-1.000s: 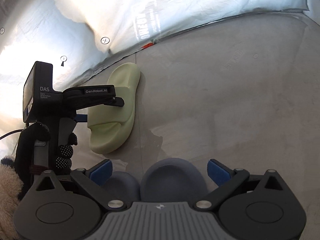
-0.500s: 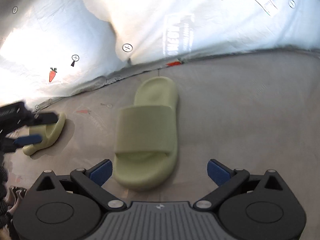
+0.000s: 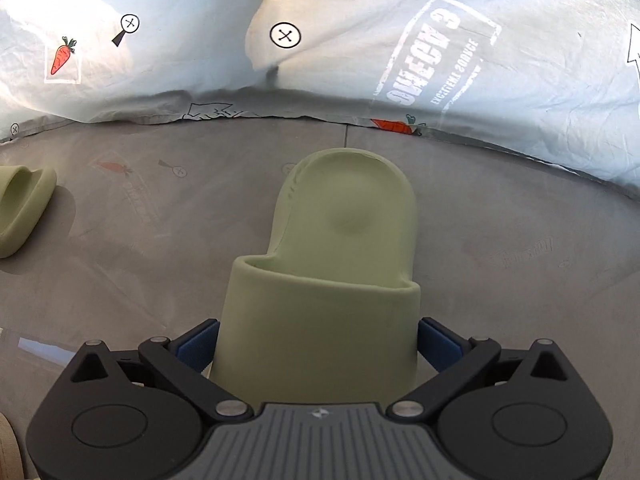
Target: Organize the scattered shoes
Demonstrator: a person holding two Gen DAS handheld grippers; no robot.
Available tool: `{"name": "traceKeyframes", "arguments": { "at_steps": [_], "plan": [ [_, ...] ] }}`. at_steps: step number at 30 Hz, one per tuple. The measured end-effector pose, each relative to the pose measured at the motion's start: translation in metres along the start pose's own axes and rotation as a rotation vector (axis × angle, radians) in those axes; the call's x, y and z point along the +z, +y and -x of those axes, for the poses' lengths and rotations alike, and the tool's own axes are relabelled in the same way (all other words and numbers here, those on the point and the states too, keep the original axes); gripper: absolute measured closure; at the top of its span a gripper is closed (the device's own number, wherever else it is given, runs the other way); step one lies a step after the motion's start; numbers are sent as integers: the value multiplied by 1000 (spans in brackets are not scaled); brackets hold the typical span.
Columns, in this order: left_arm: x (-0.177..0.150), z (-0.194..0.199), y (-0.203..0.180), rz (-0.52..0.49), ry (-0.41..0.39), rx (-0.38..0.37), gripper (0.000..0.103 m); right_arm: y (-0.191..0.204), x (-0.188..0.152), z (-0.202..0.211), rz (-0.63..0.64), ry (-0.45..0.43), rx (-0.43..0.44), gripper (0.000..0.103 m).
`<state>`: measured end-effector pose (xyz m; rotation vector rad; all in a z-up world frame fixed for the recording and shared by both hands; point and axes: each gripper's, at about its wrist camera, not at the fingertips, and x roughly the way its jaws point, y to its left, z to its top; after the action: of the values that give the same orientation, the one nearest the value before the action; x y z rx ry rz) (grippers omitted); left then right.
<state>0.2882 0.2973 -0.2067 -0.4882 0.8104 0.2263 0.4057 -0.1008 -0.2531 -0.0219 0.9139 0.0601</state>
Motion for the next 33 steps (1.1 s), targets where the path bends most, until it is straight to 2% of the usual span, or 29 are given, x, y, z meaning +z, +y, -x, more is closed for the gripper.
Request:
{"name": "traceKeyframes", "arguments": {
  "at_steps": [7,10,14,17,22,28,33],
  "plan": [
    [-11,14,-30,-80,-23,-79,14,-100,-23,14,-2,17,-36,2],
    [-16,20,-42,-114,-33,-113,14,-150,-61,36,11,23,-45,2],
    [-33,38,-66,-153,-51,-147,14,-194,-120,71,9,41,-13,2],
    [-52,55,-81,-167,-62,-185,14,-213,-159,96,29,46,4,2],
    [-97,81,-112,-180,-66,-198,14,-240,-221,134,80,48,33,2],
    [-147,106,-140,-195,-62,-206,14,-258,-262,160,120,34,61,2],
    [-178,121,-153,-188,-60,-208,14,-263,-279,171,150,21,81,1]
  ]
}}
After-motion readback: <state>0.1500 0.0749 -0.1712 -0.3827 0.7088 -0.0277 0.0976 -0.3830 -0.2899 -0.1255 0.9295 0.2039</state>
